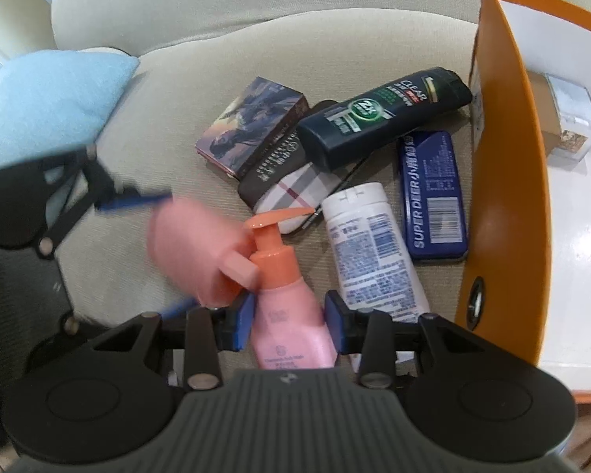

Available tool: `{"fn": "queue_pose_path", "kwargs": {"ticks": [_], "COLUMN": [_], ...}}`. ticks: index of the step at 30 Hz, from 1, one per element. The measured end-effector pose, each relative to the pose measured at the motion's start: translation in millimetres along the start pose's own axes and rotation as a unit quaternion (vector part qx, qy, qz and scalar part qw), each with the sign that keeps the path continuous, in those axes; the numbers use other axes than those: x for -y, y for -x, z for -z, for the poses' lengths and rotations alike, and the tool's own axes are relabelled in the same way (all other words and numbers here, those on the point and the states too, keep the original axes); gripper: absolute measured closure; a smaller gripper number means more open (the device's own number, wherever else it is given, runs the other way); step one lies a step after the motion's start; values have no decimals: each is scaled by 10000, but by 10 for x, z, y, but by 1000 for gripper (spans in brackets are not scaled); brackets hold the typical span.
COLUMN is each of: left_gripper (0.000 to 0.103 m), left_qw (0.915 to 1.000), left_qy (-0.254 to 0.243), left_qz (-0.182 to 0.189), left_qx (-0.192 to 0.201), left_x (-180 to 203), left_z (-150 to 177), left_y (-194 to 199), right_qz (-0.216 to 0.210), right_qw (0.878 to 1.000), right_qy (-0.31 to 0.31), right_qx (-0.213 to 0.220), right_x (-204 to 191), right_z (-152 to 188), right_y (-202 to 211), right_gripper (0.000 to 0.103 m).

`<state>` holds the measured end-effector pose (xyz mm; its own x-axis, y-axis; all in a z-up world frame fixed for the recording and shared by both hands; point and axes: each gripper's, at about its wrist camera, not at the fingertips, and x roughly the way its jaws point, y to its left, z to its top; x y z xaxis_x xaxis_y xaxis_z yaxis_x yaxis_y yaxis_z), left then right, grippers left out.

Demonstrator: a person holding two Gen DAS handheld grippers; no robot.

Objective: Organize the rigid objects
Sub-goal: 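Grasp the pink pump bottle with the right tool while the left tool grasps the pink cup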

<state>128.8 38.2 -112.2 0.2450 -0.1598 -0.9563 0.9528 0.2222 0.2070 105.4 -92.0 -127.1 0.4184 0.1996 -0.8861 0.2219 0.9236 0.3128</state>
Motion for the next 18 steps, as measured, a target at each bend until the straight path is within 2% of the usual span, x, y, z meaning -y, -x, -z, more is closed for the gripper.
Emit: {"fn": "queue_pose_path", "kwargs": {"ticks": [2,3,5,8,9,10,14,17,18], "left_gripper": [28,28,28,26,24,23,17,12,12], "left_qw": [9941,9879,9689,9433,9419,9464,9739,9918,9953], "left_qy": [876,1271,2067,2860,2914,2832,2059,1215,936], "left_qz": [581,799,1190,1501,1490,1394,856,377,245], "left_qx": [-267,-402,-655,-763,-756,-684,-435,-150,-47], "left_x": [-150,-221,-343,-458,-464,-443,-246,-84,-9], "left_z": [20,54,107,198,211,212,148,67,60], "left_y": [-6,-33,-91,-141,-144,-126,-23,28,51], "right_qz": [38,47,19,-16,-14,-29,-61,-38,-9], "right_qw": [10000,10000,10000,10000,10000,10000,9999,9998,9997], "right_qy": [15,25,-27,-34,-12,8,112,216,256], "right_qx": [3,-5,-34,5,15,17,-3,17,31], "right_x": [-14,-16,3,-6,-11,-15,-22,-39,-46], "right_z": [0,5,9,-4,-4,-6,-3,13,18], "right_y": [-10,-13,-9,37,45,50,83,125,139], "right_gripper": [64,67,72,75,74,74,73,73,73]}}
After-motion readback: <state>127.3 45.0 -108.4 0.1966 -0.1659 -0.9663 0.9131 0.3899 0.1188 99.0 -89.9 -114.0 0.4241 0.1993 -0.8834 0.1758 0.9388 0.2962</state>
